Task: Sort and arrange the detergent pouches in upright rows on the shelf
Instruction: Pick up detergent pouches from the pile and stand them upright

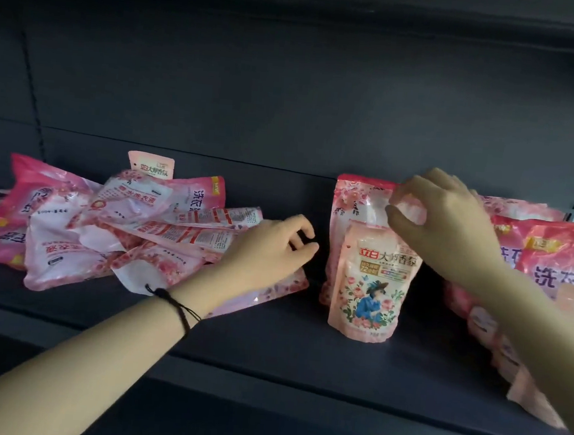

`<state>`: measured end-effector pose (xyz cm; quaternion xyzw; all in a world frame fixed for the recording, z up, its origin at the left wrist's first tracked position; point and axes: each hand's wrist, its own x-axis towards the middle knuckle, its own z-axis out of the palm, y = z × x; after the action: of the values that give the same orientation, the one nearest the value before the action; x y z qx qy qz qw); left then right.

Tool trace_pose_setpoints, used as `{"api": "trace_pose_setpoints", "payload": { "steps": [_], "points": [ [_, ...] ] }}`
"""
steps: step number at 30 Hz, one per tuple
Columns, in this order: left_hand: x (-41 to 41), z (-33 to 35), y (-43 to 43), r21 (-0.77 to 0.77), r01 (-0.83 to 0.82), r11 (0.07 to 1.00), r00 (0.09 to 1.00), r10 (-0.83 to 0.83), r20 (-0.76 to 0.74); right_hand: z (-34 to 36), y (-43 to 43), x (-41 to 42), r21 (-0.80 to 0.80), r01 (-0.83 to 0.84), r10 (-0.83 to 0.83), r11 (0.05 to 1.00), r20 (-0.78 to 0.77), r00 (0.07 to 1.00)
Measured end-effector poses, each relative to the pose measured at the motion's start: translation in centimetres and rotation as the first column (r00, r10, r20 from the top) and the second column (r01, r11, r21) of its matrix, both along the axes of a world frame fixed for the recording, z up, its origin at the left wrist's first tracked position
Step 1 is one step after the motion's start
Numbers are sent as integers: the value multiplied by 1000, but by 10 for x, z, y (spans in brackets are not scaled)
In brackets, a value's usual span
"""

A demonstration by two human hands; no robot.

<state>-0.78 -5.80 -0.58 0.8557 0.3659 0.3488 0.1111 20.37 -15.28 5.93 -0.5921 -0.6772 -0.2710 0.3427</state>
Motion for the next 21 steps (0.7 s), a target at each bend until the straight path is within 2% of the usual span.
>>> {"api": "trace_pose_setpoints", "payload": {
  "steps": [3, 6, 10, 14, 17, 21],
  "points": [
    [-44, 10, 9, 304, -81, 949, 960, 156, -233, 16, 11, -36, -144, -96, 118, 985, 157, 981],
    [-81, 15, 25, 445, -92, 891, 893, 271, -358, 12, 34, -67, -280, -90, 183, 956, 329, 926],
    [-136, 23, 64, 511, -112, 852, 818, 371, -440, -5, 81, -110, -295, -80, 212, 952, 448, 868],
    [-178, 26, 104, 609, -59, 791, 755, 434, -491, -18, 128, -151, -309, -22, 206, 951, 579, 789],
    [-202, 26, 132, 602, 0, 799, 711, 423, -562, -23, 158, -179, -312, -11, 208, 950, 607, 767],
    [-219, 18, 158, 475, 12, 880, 775, 292, -561, -34, 192, -207, -366, 10, 228, 931, 601, 766]
  ]
}}
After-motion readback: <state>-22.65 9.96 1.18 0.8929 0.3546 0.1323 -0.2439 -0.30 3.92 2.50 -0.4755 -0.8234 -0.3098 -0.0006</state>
